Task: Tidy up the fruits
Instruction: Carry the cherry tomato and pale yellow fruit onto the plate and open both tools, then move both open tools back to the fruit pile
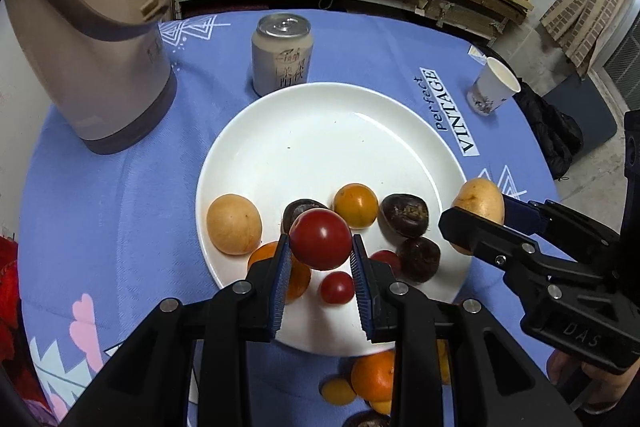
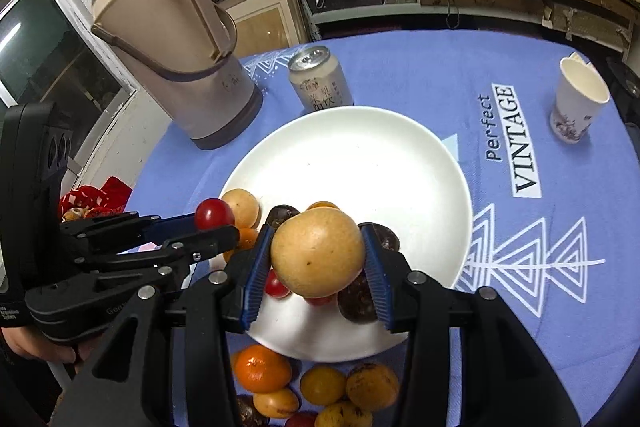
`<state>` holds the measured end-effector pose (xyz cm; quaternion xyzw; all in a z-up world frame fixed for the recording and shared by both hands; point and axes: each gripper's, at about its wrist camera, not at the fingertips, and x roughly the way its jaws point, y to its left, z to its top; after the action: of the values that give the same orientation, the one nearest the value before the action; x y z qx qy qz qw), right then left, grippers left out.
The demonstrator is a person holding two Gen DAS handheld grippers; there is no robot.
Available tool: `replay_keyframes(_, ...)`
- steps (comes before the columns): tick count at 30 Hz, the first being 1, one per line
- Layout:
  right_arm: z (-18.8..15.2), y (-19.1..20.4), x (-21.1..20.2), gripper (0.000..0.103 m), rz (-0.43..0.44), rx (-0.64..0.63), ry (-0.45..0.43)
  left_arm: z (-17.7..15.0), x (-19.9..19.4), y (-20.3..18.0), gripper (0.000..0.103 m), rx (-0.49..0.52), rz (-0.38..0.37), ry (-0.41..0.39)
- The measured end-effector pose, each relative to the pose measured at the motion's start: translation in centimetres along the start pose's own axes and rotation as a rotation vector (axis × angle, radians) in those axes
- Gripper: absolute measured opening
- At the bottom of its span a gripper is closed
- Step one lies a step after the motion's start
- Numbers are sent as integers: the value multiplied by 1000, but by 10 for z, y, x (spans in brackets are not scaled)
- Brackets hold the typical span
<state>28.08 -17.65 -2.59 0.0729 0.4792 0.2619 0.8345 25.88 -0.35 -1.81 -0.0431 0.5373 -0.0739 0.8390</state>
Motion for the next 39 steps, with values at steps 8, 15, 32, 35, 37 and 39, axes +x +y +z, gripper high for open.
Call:
replay_keyframes(8,1,-4,20,44,-2,14,22,2,14,0,30,1,-1,20)
replay_keyframes(15,-2,-8,35,44,-17,38,47,3,28,1,30,-10,7,44)
replay_keyframes(32,-16,-13,11,56,-32,60,28,-8,6,2,58,-15,48,11)
replay_keyframes(35,-26,-11,1,61,-32,68,27,-19,-2,4,58,-21,52,15)
replay_keyframes(37,-35,-10,-6,64,-37,72,27,-28,-6,6,58,-32,54,21)
replay_keyframes(39,-43,-8,-11,66,-37,71,35,-39,-11,8,59,-39,55,31)
